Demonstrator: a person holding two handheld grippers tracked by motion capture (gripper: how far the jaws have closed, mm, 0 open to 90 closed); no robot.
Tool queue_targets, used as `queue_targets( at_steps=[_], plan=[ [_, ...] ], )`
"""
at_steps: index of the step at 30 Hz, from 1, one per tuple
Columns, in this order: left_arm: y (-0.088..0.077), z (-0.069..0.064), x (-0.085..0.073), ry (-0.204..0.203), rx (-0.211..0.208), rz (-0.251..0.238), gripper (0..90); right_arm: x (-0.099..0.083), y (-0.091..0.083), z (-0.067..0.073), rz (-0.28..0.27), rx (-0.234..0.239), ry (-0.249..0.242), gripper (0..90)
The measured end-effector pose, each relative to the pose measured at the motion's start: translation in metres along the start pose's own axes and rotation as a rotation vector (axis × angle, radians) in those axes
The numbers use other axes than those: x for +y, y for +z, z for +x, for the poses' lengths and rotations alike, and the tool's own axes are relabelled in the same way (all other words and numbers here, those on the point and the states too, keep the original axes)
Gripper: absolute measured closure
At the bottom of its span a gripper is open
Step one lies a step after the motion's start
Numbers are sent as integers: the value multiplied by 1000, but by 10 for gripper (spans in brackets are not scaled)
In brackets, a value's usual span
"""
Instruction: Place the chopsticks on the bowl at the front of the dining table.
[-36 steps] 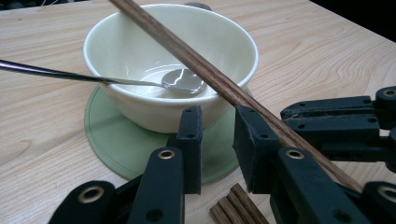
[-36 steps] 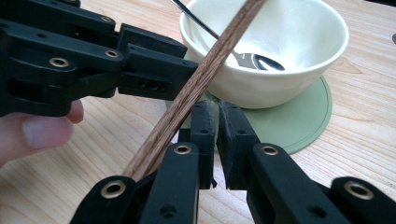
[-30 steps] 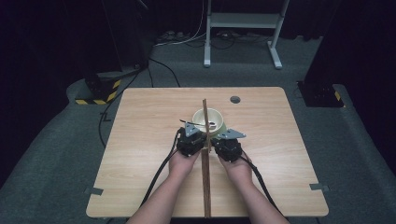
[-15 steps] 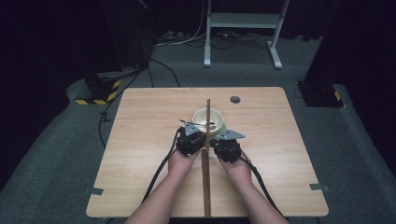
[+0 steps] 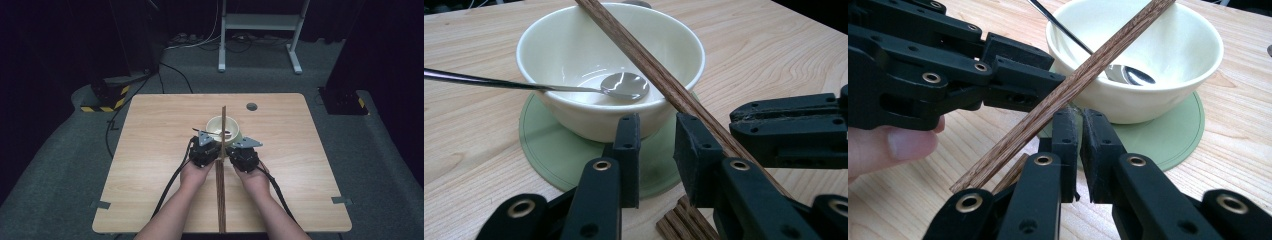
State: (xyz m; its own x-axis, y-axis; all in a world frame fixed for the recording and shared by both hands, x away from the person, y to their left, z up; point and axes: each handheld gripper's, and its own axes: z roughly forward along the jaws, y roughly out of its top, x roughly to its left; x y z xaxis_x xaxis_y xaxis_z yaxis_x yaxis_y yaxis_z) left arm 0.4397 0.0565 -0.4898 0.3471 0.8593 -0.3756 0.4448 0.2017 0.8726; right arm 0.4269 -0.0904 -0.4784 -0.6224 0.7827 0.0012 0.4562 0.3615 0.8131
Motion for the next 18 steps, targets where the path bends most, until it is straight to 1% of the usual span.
queue_targets(
  at_steps=[5, 11, 13, 14, 15, 17, 18],
  plan=[
    [1, -1, 0, -9, -2, -7, 719, 1, 0, 0, -2, -3, -3, 843],
    [0, -1, 1, -2, -3, -1, 717, 1, 0, 1, -2, -4, -5, 843],
    [-1, -1, 1, 5, 8, -1, 711, 1, -2, 1, -2, -9, -7, 842],
    [-3, 0, 1, 4, 13, -8, 708, 1, -2, 1, -9, -14, -3, 841],
    [-6, 1, 1, 16, 11, 1, 705, 0, -4, 0, -9, -13, -2, 839],
    [-14, 3, -2, 14, 13, -4, 704, -1, -7, -1, -12, -20, 5, 836],
    [-19, 3, -4, 34, 9, -4, 703, -2, -9, -2, -11, -17, -1, 835]
  ],
)
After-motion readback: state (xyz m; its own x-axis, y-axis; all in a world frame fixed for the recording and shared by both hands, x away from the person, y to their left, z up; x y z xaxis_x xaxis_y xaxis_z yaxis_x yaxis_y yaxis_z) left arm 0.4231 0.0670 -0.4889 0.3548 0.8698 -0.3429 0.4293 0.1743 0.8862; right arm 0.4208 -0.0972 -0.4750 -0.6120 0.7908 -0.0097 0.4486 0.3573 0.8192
